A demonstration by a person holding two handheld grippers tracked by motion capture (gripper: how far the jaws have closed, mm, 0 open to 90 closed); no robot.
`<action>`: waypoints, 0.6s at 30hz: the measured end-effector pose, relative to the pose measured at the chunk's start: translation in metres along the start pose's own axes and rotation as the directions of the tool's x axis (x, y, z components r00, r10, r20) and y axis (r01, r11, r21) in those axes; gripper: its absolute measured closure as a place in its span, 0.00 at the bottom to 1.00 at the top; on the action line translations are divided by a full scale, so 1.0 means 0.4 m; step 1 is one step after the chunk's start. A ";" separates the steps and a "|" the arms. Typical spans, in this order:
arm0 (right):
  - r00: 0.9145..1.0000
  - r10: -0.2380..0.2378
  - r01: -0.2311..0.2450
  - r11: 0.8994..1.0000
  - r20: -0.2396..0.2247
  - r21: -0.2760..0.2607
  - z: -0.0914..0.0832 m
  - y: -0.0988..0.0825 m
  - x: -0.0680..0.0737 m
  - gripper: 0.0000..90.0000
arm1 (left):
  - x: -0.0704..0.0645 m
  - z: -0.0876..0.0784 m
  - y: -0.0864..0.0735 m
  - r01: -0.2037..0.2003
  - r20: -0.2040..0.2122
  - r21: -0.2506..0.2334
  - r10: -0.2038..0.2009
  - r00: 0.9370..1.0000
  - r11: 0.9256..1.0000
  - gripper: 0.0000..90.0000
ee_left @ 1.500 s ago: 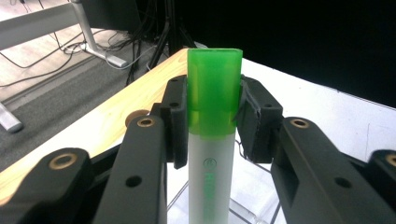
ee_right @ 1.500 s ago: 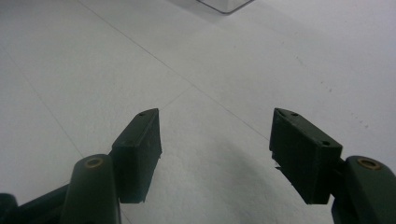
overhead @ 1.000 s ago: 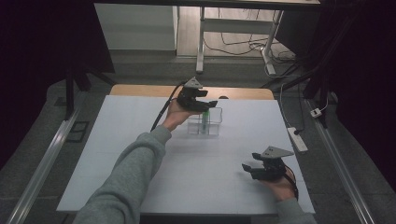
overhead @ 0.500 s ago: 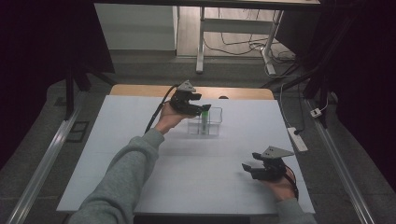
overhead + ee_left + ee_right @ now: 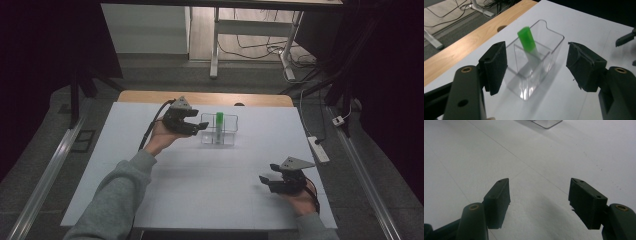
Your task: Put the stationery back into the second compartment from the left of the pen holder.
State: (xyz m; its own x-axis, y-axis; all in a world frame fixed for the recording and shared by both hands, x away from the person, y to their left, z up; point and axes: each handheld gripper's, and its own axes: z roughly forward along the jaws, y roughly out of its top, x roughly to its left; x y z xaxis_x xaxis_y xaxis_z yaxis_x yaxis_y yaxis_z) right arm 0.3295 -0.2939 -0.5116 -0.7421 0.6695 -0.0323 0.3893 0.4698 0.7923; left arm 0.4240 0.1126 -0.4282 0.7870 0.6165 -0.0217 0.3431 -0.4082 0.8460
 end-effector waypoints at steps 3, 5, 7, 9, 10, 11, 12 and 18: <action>1.000 -0.001 0.001 1.000 0.001 0.007 -0.001 0.000 0.001 0.37 | -0.002 -0.033 -0.031 0.015 -0.021 0.004 -0.015 1.000 1.000 0.37; 1.000 0.000 0.000 1.000 0.005 0.012 -0.003 -0.001 0.002 0.37 | -0.004 -0.054 -0.053 0.031 -0.020 0.008 -0.031 0.999 0.999 0.37; 1.000 -0.003 0.003 1.000 0.006 0.013 -0.005 -0.002 0.002 0.37 | -0.009 -0.073 -0.075 0.031 -0.031 0.016 -0.031 0.999 0.999 0.37; 1.000 0.001 -0.001 1.000 0.007 0.006 -0.006 -0.003 0.002 0.37 | -0.014 -0.093 -0.099 0.035 -0.031 0.021 -0.034 0.999 0.999 0.37; 1.000 0.001 -0.001 1.000 0.009 0.006 -0.007 -0.004 0.001 0.37 | -0.017 -0.103 -0.111 0.033 -0.033 0.024 -0.033 0.999 0.999 0.37; 1.000 -0.002 0.002 1.000 0.008 0.008 -0.009 -0.004 0.000 0.37 | -0.020 -0.113 -0.123 0.032 -0.038 0.028 -0.031 0.999 0.999 0.37; 1.000 -0.001 0.001 1.000 0.008 0.007 -0.009 -0.004 -0.001 0.37 | -0.022 -0.121 -0.135 0.032 -0.043 0.031 -0.030 0.999 0.999 0.36; 1.000 0.009 -0.009 1.000 0.011 0.001 -0.011 -0.005 -0.001 0.37 | -0.040 -0.163 -0.214 0.065 -0.051 0.032 -0.063 0.997 0.997 0.36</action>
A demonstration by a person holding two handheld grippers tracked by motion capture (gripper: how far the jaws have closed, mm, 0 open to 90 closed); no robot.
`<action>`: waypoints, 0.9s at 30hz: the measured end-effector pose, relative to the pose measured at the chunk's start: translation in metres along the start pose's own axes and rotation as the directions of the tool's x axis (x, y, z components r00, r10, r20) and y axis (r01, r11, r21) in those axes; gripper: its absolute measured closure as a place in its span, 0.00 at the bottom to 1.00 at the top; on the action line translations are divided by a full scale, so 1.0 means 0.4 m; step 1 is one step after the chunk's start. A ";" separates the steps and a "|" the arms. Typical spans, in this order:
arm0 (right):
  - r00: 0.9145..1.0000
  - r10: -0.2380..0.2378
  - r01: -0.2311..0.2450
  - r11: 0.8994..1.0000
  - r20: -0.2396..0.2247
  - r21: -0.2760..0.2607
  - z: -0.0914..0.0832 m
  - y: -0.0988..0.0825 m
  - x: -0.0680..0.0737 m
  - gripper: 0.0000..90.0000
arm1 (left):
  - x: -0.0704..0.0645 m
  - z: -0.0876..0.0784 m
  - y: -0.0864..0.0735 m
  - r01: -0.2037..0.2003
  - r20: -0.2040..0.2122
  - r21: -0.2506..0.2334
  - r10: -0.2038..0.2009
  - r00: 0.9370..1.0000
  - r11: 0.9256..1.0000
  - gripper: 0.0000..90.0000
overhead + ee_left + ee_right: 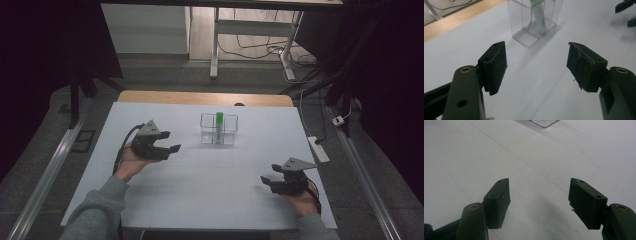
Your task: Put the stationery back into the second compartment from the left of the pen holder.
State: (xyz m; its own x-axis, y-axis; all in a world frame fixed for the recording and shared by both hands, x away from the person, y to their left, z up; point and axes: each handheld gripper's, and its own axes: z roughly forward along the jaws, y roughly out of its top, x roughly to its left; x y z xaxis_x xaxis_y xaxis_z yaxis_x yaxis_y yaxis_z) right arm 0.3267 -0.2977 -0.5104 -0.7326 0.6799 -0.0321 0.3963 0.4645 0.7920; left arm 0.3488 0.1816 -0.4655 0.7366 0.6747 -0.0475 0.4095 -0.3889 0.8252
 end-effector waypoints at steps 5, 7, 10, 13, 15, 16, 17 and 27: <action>1.000 -0.002 0.002 1.000 0.003 0.000 -0.003 -0.001 -0.003 0.37 | -0.017 -0.020 -0.046 -0.006 -0.006 0.018 0.006 1.000 1.000 0.36; 1.000 -0.008 0.008 1.000 0.002 -0.007 -0.005 -0.002 -0.003 0.37 | -0.025 -0.027 -0.064 -0.009 -0.008 0.029 0.009 1.000 1.000 0.36; 1.000 -0.010 0.010 1.000 0.010 -0.008 -0.009 -0.003 -0.003 0.37 | -0.031 -0.035 -0.088 0.000 -0.017 0.045 0.001 1.000 0.999 0.36; 1.000 -0.004 0.004 1.000 0.013 -0.015 -0.012 -0.004 -0.004 0.37 | -0.032 -0.042 -0.113 0.017 -0.030 0.056 -0.016 0.999 0.998 0.36; 1.000 -0.009 0.009 1.000 0.009 -0.016 -0.012 -0.005 -0.004 0.37 | -0.034 -0.045 -0.130 0.028 -0.035 0.064 -0.026 0.999 0.998 0.36; 1.000 -0.015 0.015 1.000 0.007 -0.014 -0.012 -0.005 -0.004 0.37 | -0.035 -0.047 -0.139 0.032 -0.035 0.065 -0.030 0.999 0.997 0.36; 1.000 -0.018 0.018 1.000 0.007 -0.013 -0.013 -0.006 -0.004 0.37 | -0.035 -0.048 -0.148 0.038 -0.036 0.070 -0.036 0.999 0.997 0.36; 0.999 -0.035 0.035 0.999 -0.002 -0.006 -0.012 -0.010 -0.004 0.37 | -0.032 -0.075 -0.208 0.061 -0.050 0.078 -0.057 0.997 0.995 0.35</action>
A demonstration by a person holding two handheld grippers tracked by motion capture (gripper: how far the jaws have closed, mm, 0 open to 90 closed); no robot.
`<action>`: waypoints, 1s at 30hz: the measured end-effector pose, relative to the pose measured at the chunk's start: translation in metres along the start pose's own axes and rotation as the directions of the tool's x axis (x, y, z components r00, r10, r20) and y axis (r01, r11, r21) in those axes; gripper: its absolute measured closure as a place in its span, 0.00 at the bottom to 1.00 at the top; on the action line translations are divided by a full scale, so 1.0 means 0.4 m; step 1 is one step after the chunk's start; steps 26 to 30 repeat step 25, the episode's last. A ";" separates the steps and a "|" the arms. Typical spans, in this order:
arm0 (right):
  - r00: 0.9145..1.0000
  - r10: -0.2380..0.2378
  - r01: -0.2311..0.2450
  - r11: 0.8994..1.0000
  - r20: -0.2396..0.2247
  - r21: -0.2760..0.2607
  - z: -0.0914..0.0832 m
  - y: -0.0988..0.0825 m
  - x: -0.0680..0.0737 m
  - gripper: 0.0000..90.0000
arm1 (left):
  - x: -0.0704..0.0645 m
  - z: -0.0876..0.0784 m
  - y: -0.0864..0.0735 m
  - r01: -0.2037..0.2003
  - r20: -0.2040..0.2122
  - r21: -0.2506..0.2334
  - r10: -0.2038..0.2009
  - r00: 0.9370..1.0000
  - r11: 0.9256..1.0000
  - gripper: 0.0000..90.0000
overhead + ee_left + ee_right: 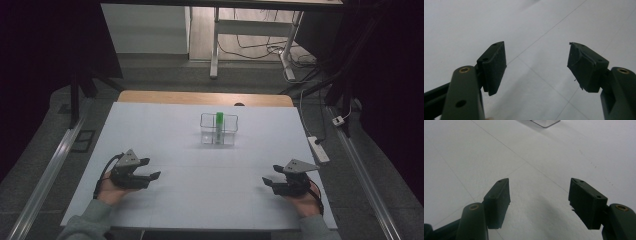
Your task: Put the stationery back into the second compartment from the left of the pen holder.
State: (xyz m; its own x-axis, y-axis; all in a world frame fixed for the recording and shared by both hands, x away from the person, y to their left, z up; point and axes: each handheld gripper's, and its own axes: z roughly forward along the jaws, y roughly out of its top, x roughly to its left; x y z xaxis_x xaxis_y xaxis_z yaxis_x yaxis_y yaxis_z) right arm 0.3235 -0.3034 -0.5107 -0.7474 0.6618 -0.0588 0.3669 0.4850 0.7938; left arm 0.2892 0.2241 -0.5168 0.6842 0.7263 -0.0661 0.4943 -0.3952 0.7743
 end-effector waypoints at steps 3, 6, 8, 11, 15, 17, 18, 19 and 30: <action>1.000 -0.006 0.006 1.000 -0.002 0.002 0.001 0.000 0.001 0.37 | 0.001 -0.006 -0.008 0.004 -0.006 -0.004 -0.004 1.000 1.000 0.35; 1.000 -0.006 0.006 1.000 -0.002 0.000 0.002 -0.001 0.001 0.37 | 0.002 -0.010 -0.014 0.003 -0.013 -0.004 -0.003 1.000 1.000 0.35; 1.000 -0.008 0.008 1.000 -0.001 0.000 0.003 0.000 0.001 0.37 | 0.004 -0.012 -0.017 0.007 -0.016 -0.004 -0.007 1.000 1.000 0.35; 1.000 -0.009 0.009 1.000 0.001 -0.001 0.003 0.000 0.001 0.37 | 0.006 -0.016 -0.020 0.014 -0.017 -0.007 -0.014 1.000 1.000 0.35; 1.000 -0.011 0.011 1.000 0.000 -0.003 0.003 0.000 0.001 0.37 | 0.004 -0.019 -0.022 0.010 -0.016 -0.004 -0.010 1.000 1.000 0.34; 1.000 -0.012 0.012 1.000 0.000 -0.001 0.004 0.000 0.001 0.37 | 0.004 -0.019 -0.022 0.011 -0.013 -0.006 -0.012 1.000 1.000 0.34; 1.000 -0.013 0.013 1.000 -0.003 -0.001 0.004 0.000 0.001 0.37 | 0.004 -0.019 -0.022 0.011 -0.013 -0.007 -0.011 1.000 1.000 0.34; 1.000 -0.011 0.011 1.000 -0.002 -0.001 0.005 0.000 0.001 0.37 | 0.004 -0.019 -0.022 0.010 -0.013 -0.007 -0.010 1.000 1.000 0.34; 1.000 -0.014 0.014 1.000 -0.003 -0.005 0.003 0.000 0.002 0.37 | 0.003 -0.021 -0.022 0.009 -0.015 -0.010 -0.009 1.000 1.000 0.34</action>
